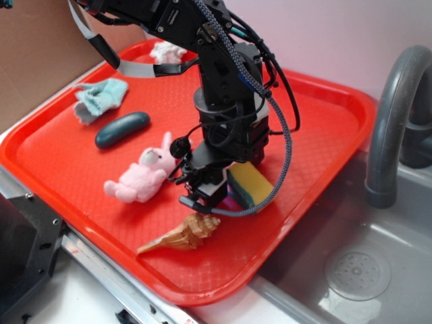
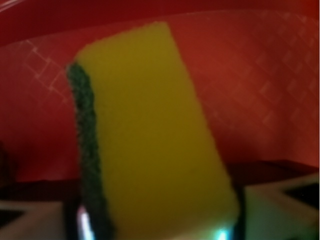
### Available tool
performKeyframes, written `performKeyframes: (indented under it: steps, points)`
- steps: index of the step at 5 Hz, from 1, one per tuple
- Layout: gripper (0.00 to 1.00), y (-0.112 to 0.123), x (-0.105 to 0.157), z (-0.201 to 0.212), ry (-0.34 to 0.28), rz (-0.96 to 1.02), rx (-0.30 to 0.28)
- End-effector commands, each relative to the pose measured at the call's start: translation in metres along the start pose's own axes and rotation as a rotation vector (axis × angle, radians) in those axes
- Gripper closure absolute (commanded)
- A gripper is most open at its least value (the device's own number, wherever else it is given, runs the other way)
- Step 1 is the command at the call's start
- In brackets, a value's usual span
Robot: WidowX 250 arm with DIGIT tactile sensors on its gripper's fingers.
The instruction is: Grab the green sponge.
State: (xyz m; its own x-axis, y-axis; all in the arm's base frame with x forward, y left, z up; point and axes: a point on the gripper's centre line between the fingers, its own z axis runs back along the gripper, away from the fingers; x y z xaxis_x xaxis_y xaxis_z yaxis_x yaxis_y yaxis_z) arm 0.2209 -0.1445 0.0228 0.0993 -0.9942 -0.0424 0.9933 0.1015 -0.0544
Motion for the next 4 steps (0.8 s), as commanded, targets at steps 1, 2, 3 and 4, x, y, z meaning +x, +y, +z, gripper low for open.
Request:
performKeyframes:
  steps: [1, 2, 3, 4]
  points:
    - [1.00, -0.003, 0.000, 0.024, -0.052, 0.086, 0.061]
    - [1.00, 0.002, -0.020, 0.064, -0.040, 0.338, 0.122]
    - [1.00, 0.005, -0.046, 0.112, -0.038, 0.590, 0.178]
    - [1.00, -0.003, -0.065, 0.152, 0.032, 0.838, 0.195]
